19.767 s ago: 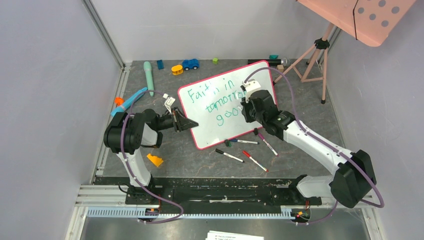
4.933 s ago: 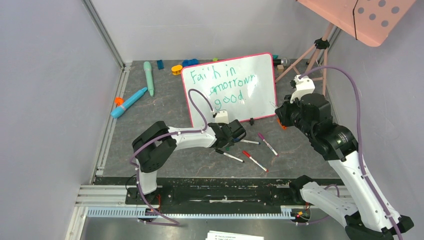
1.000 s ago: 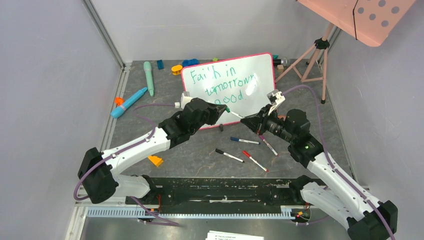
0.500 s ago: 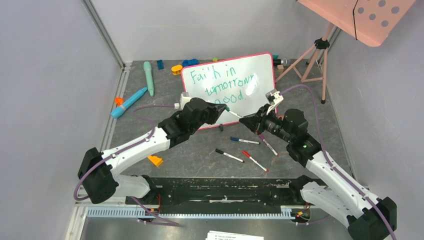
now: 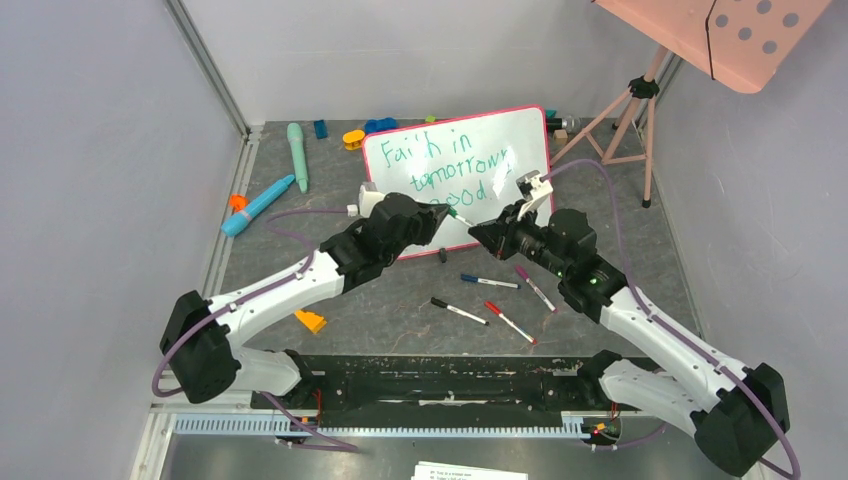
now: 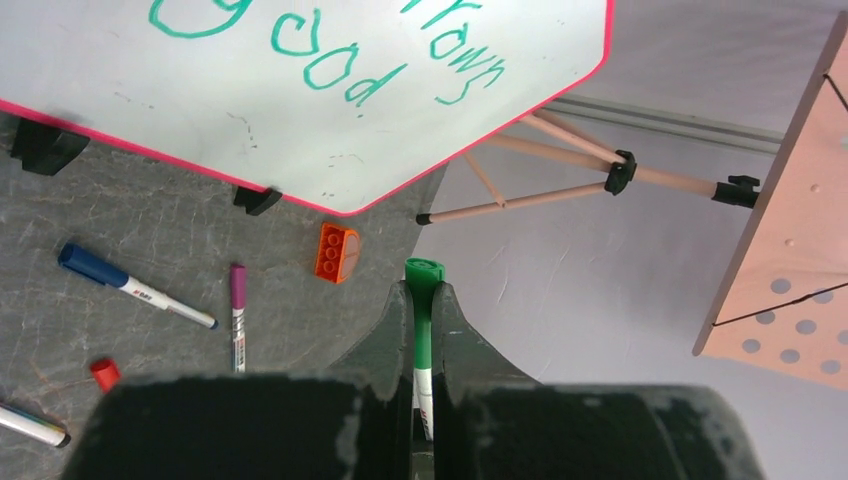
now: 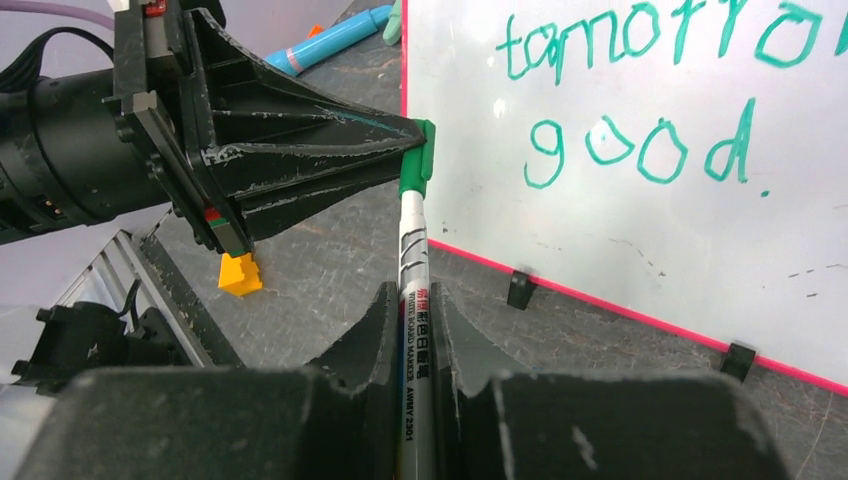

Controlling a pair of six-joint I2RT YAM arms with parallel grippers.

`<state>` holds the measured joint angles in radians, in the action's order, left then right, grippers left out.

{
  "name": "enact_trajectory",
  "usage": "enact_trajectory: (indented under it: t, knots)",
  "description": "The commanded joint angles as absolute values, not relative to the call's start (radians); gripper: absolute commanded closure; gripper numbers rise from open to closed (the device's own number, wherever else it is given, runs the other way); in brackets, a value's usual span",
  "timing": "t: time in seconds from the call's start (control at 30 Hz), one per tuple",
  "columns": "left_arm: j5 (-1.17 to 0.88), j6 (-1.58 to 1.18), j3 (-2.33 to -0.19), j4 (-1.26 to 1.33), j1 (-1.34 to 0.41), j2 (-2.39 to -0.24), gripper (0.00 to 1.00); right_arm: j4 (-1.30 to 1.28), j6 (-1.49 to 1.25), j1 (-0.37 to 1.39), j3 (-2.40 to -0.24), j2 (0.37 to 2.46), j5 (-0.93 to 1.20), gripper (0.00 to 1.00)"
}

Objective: Write a sentence on the whiteboard
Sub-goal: Close the whiteboard marker at the center of the board, then place the whiteboard marker at the center of the board.

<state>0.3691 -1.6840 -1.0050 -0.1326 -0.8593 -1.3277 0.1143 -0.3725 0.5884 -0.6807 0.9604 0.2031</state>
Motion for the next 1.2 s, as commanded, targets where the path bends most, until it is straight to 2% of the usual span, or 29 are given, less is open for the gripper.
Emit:
enact_trajectory:
  t: [0.0, 0.17, 0.37, 0.53, 0.7, 0.87, 1.1, 1.13, 1.17]
  knots:
    - [0.321, -1.615, -1.080, -0.134, -0.896, -1.322, 0.98, 0.124, -0.340, 0.597, -0.758, 0.991, 0.123, 1.00]
    - [0.306, -1.693, -1.079, -0.091, -0.914, -1.329, 0.98, 0.129, -0.296, 0.624, -0.747, 0.980, 0.041, 1.00]
    - [0.306, -1.693, -1.172, -0.071, -0.952, -1.384, 0.98, 0.219, -0.241, 0.666, -0.748, 1.030, -0.113, 1.00]
    - [0.265, -1.696, -1.178, -0.061, -0.978, -1.394, 0.98, 0.278, -0.184, 0.667, -0.771, 1.070, -0.076, 1.00]
    - [0.147, -1.633, -1.211, -0.154, -1.003, -1.380, 0.98, 0.159, -0.157, 0.667, -0.878, 1.146, 0.025, 1.00]
    - [0.046, -1.599, -1.221, -0.190, -1.015, -1.384, 0.98, 0.183, -0.189, 0.667, -0.839, 1.138, 0.020, 1.00]
    - [0.111, -1.574, -1.188, -0.221, -1.026, -1.342, 0.98, 0.126, -0.199, 0.666, -0.856, 1.129, 0.031, 1.00]
    - [0.126, -1.566, -1.172, -0.233, -1.019, -1.329, 0.91, 0.106, -0.199, 0.663, -0.856, 1.119, 0.036, 1.00]
    - [0.132, -1.564, -1.154, -0.243, -1.004, -1.314, 0.74, 0.078, -0.200, 0.660, -0.856, 1.110, 0.041, 1.00]
